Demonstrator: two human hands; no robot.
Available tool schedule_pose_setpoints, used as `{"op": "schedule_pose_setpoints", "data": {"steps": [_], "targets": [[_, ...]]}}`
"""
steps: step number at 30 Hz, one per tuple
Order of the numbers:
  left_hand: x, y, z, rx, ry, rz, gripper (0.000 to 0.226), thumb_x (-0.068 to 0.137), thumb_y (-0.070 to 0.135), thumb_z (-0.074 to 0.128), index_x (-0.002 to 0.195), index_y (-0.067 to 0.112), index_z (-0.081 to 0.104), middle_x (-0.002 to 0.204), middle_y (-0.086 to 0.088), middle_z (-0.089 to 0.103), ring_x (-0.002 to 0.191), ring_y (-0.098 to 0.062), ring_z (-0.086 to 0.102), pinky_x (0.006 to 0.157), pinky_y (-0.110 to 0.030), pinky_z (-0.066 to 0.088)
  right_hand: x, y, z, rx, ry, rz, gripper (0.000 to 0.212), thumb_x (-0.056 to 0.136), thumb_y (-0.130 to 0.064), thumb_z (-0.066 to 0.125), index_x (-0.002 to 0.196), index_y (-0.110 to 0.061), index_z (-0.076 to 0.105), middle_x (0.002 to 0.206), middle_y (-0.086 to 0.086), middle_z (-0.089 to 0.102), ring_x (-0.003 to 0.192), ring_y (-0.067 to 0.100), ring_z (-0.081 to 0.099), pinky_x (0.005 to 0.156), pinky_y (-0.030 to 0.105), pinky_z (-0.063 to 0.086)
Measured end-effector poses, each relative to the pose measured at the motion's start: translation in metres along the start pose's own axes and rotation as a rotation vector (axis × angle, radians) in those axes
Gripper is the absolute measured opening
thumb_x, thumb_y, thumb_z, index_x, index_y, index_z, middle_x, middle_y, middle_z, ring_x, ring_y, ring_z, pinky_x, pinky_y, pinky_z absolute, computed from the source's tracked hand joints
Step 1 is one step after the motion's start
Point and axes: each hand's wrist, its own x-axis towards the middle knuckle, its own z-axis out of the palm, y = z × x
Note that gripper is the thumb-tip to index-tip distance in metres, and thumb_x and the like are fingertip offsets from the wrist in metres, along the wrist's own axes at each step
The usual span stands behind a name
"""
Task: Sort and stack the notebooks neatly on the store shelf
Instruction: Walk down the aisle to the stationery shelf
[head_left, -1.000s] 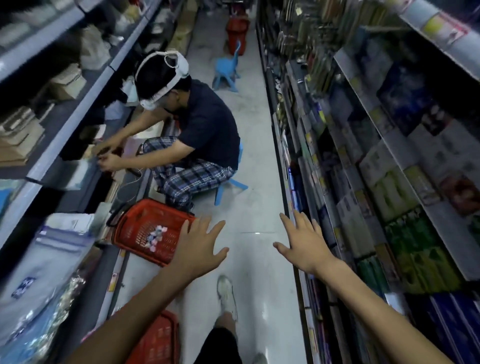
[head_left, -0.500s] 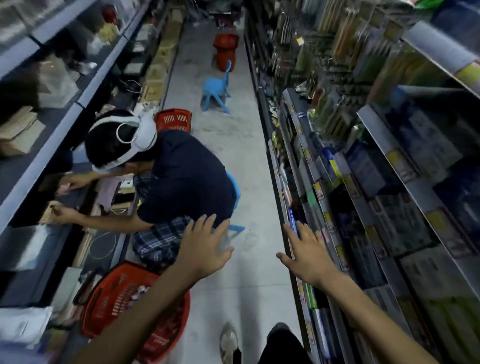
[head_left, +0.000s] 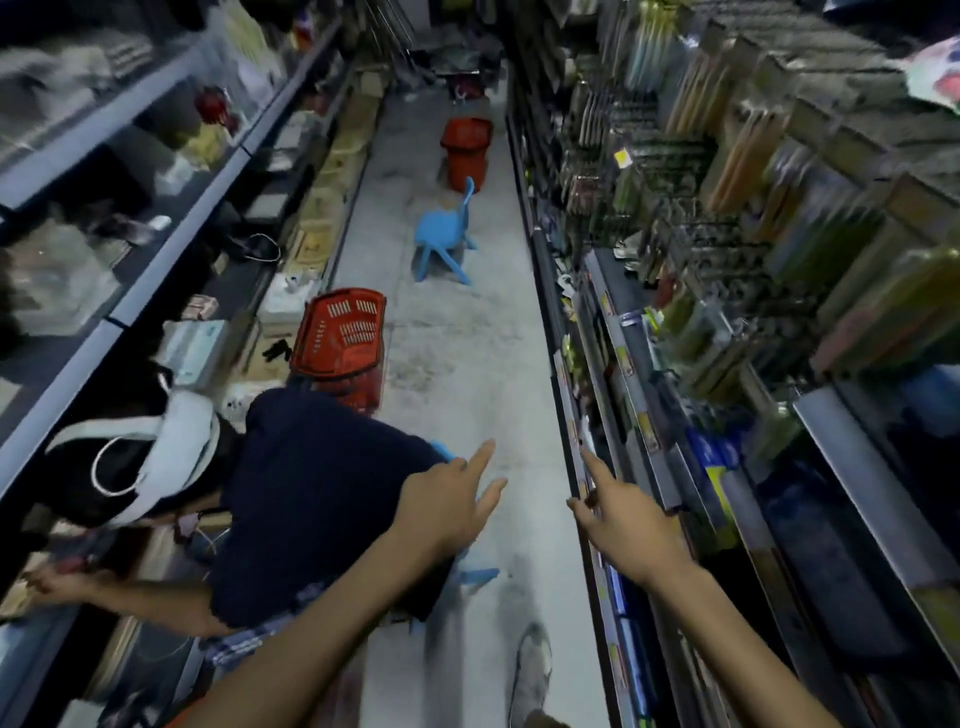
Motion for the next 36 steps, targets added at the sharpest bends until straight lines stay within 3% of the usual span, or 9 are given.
{"op": "schedule_pose_setpoints", "data": {"steps": [3, 9, 13, 15, 17, 20, 25, 30, 36], "targets": [[0.063, -0.006, -0.015, 0.061, 0.020, -0.050, 0.061, 0.109, 0.062, 0.022, 0.163, 0.036, 0.025, 0.125, 0.000, 0.069, 0.105, -0.027, 0.069, 0.075, -0.038, 0.051, 0.066, 0.001, -0.016, 0.000, 0.040, -0.049, 0.070, 0.103, -0.042, 0.051, 0.161, -0.028, 0.015, 0.070, 0.000, 0.068, 0.066, 0.024, 0.062, 0.059, 0.041, 0.053], [0.159, -0.036, -0.030, -0.014, 0.102, -0.101, 0.071, 0.101, 0.061, 0.001, 0.157, 0.039, 0.039, 0.118, 0.001, 0.072, 0.103, -0.029, 0.069, 0.083, -0.044, 0.056, 0.186, -0.009, -0.042, -0.051, 0.036, -0.128, 0.041, 0.109, -0.034, 0.037, 0.147, -0.022, 0.048, 0.090, 0.008, 0.076, 0.083, 0.033, 0.070, 0.072, 0.043, 0.055], [0.223, -0.069, -0.032, 0.004, 0.135, -0.173, 0.069, 0.102, 0.049, 0.006, 0.155, 0.034, 0.045, 0.127, 0.004, 0.069, 0.115, -0.025, 0.063, 0.096, -0.046, 0.050, 0.267, -0.024, -0.052, -0.097, 0.030, -0.190, 0.054, 0.107, -0.054, 0.025, 0.076, -0.023, 0.056, 0.067, 0.002, 0.065, 0.073, 0.032, 0.066, 0.064, 0.036, 0.041], [0.256, -0.087, -0.033, 0.009, 0.121, -0.229, 0.068, 0.101, 0.048, 0.007, 0.156, 0.034, 0.044, 0.135, 0.005, 0.064, 0.126, -0.024, 0.057, 0.108, -0.050, 0.042, 0.314, -0.036, -0.058, -0.073, -0.001, -0.223, 0.057, 0.107, -0.053, 0.024, 0.068, -0.024, 0.053, 0.083, 0.001, 0.070, 0.093, 0.025, 0.069, 0.075, 0.034, 0.044], [0.291, -0.108, -0.034, -0.006, 0.130, -0.279, 0.071, 0.098, 0.047, 0.006, 0.156, 0.034, 0.045, 0.140, 0.003, 0.062, 0.132, -0.025, 0.053, 0.114, -0.052, 0.036, 0.364, -0.046, -0.063, -0.091, -0.046, -0.253, 0.045, 0.108, -0.041, 0.031, 0.106, -0.027, 0.074, 0.137, 0.009, 0.064, 0.137, 0.023, 0.052, 0.107, 0.040, 0.042], [0.356, -0.145, -0.036, -0.024, 0.149, -0.340, 0.075, 0.094, 0.046, 0.005, 0.153, 0.032, 0.050, 0.143, 0.000, 0.061, 0.139, -0.027, 0.049, 0.117, -0.052, 0.033, 0.446, -0.061, -0.078, -0.129, -0.094, -0.278, 0.048, 0.108, -0.034, 0.030, 0.155, -0.030, 0.044, 0.166, 0.007, 0.030, 0.153, 0.026, 0.025, 0.124, 0.045, 0.022], [0.463, -0.210, -0.051, -0.060, 0.154, -0.422, 0.067, 0.096, 0.042, 0.020, 0.146, 0.025, 0.060, 0.136, -0.007, 0.068, 0.131, -0.032, 0.058, 0.113, -0.056, 0.041, 0.581, -0.083, -0.098, -0.194, -0.135, -0.315, 0.056, 0.109, -0.041, 0.024, 0.164, -0.033, 0.014, 0.172, 0.009, 0.012, 0.158, 0.027, 0.010, 0.127, 0.046, 0.009], [0.540, -0.254, -0.087, -0.103, 0.095, -0.470, 0.082, 0.087, 0.050, 0.009, 0.161, 0.029, 0.038, 0.162, -0.005, 0.045, 0.150, -0.030, 0.039, 0.124, -0.057, 0.025, 0.691, -0.105, -0.114, -0.242, -0.178, -0.355, 0.066, 0.107, -0.055, 0.030, 0.164, -0.030, 0.011, 0.172, 0.009, 0.009, 0.159, 0.027, 0.007, 0.128, 0.044, 0.007], [0.606, -0.311, -0.095, -0.116, 0.146, -0.540, 0.067, 0.094, 0.060, 0.041, 0.142, 0.021, 0.064, 0.136, -0.011, 0.068, 0.121, -0.032, 0.067, 0.105, -0.053, 0.050, 0.801, -0.120, -0.112, -0.281, -0.246, -0.403, 0.071, 0.105, -0.057, 0.037, 0.164, -0.027, 0.012, 0.171, 0.009, 0.015, 0.158, 0.029, 0.011, 0.126, 0.043, 0.010]]}}
